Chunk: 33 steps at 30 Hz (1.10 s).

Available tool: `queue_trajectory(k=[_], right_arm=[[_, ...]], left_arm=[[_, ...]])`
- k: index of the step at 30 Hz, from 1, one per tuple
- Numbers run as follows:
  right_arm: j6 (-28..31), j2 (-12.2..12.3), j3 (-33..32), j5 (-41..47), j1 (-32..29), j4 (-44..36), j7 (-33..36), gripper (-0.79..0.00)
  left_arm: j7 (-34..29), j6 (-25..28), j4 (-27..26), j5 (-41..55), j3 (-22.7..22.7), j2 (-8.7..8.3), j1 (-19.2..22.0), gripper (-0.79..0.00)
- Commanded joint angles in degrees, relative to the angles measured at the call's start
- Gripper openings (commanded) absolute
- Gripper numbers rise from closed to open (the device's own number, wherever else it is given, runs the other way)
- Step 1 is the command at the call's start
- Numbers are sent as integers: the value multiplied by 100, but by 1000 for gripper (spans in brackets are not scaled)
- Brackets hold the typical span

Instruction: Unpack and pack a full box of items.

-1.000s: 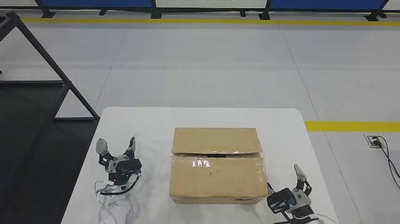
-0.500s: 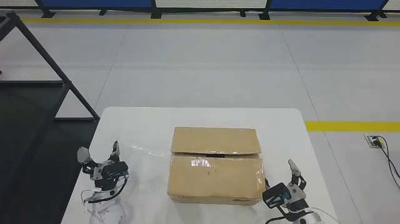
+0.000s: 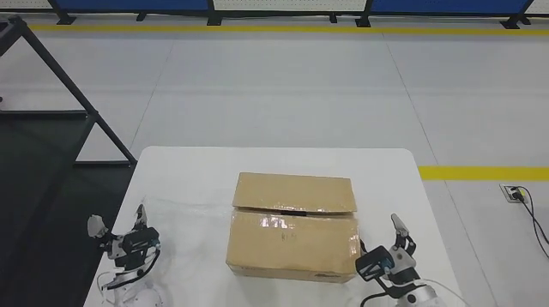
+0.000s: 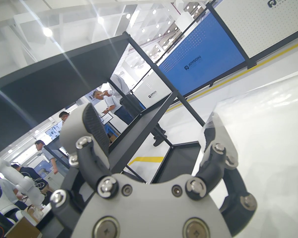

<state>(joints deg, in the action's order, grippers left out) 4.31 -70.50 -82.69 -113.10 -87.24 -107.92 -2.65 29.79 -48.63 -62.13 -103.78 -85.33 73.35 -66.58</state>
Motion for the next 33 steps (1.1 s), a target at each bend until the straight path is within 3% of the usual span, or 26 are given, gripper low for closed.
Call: queue_trajectory(k=[1,14,33], right_arm=[[17,-2,21,-14,42,11,10,0],[170,-18,164,-31,374,227,31,0],[260,-14,152,-32,479,284,-15,0]], left_arm=[[-33,-7,18,23,-30,7,-42,0],[-432,-213,265,-3,-336,27,-189,0],[-644,-436,-152,43,-934,23,-557,0]])
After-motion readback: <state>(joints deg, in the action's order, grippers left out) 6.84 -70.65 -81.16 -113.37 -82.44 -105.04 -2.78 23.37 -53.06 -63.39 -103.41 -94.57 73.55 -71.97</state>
